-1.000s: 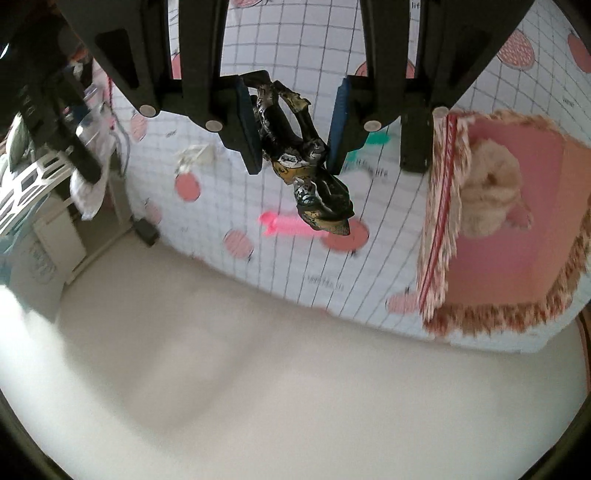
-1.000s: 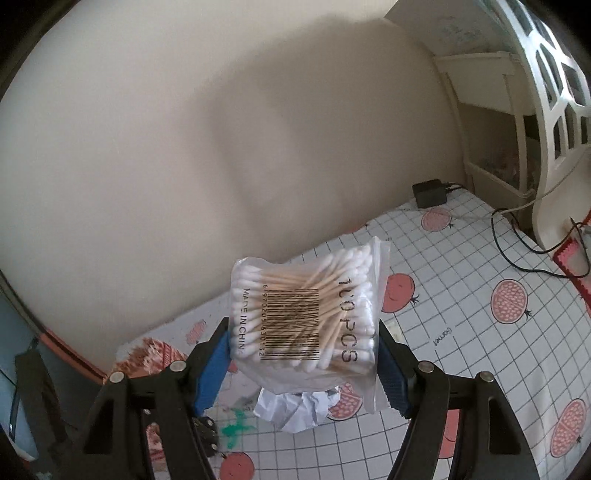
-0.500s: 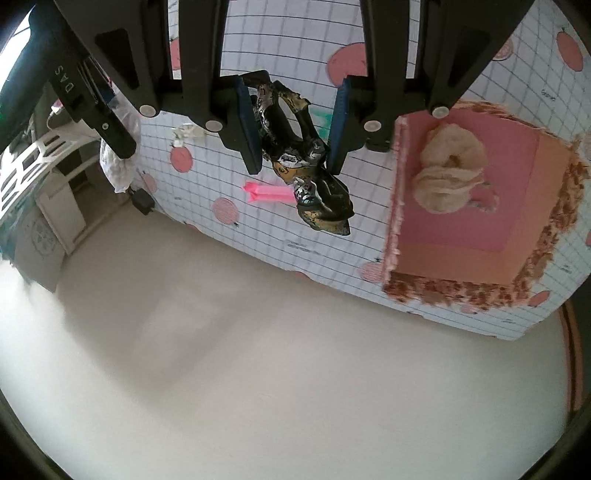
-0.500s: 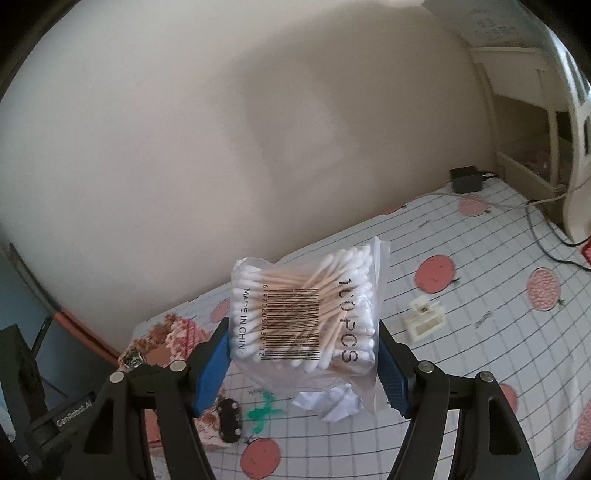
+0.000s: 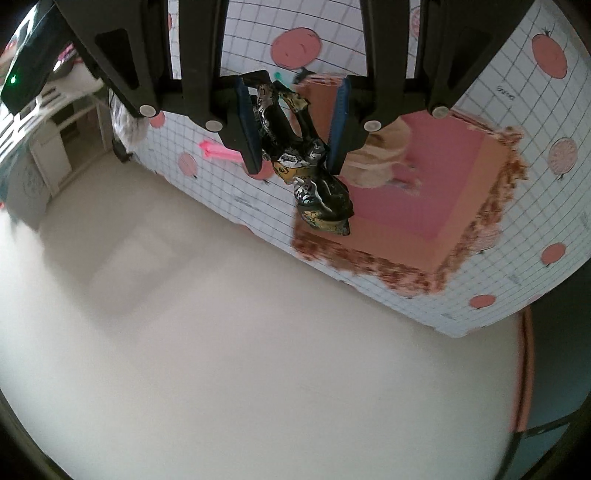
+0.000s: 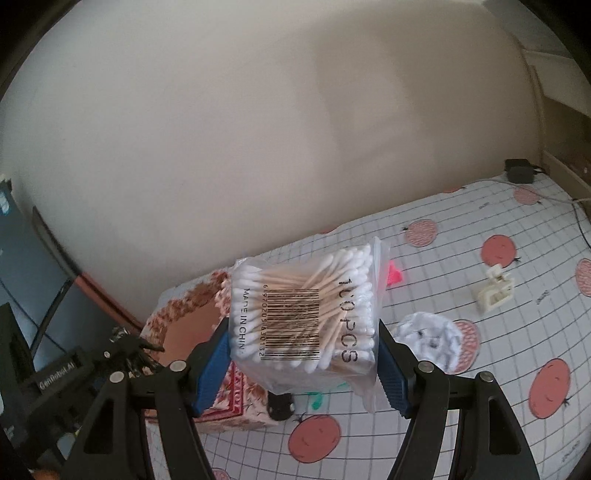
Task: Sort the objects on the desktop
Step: 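Carry the robot figure with the left gripper while the right carries the swab bag over the box, then open both grippers to drop the robot figure and swab bag into the box, then move the right gripper to the crumpled white paper while the left moves to the black car, then close the right gripper on the crumpled white paper and lift it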
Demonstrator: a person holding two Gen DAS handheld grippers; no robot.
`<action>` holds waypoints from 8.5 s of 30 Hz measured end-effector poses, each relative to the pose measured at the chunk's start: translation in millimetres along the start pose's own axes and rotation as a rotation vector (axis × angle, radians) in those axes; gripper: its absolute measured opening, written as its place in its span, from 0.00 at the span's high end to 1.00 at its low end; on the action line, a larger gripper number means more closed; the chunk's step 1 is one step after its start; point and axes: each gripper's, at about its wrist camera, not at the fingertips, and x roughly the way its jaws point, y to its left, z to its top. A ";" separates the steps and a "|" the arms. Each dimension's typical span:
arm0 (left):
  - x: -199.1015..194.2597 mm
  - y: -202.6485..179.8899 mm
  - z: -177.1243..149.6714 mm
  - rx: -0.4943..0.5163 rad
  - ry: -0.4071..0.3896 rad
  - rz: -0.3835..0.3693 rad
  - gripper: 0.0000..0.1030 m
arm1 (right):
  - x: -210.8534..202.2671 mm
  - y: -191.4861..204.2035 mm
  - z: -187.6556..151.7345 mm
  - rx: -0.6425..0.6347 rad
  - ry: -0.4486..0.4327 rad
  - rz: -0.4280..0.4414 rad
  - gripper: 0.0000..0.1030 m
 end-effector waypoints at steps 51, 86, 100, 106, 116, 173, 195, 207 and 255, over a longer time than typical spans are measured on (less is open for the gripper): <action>-2.6 122.0 6.7 -0.288 -0.027 0.087 0.64 | 43.4 124.2 -65.1 -0.247 0.106 0.161 0.28; 4.7 121.3 3.8 -0.285 0.000 0.100 0.58 | 59.3 120.6 -69.4 -0.240 0.128 0.124 0.27; 9.1 115.5 3.1 -0.273 0.028 0.104 0.51 | 59.9 118.5 -68.1 -0.240 0.134 0.114 0.26; 6.8 112.4 4.5 -0.267 0.022 0.110 0.49 | 54.3 115.0 -64.4 -0.235 0.123 0.115 0.26; 4.8 101.5 6.7 -0.254 0.020 0.121 0.27 | 50.4 106.9 -58.5 -0.222 0.127 0.109 0.16; 44.5 -62.7 -18.2 0.091 -0.037 0.054 0.00 | -43.5 -75.5 39.5 -0.069 -0.058 -0.205 0.00; 118.7 -76.9 -74.0 -0.070 0.197 0.069 0.00 | 6.9 -127.3 11.2 0.066 0.135 -0.205 0.00; 129.0 -61.5 -86.5 -0.086 0.289 0.188 0.00 | 47.6 -133.2 -13.3 0.074 0.242 -0.207 0.00; 140.3 -31.0 -91.5 -0.157 0.382 0.254 0.00 | 38.8 -111.9 -22.6 0.084 0.320 -0.118 0.23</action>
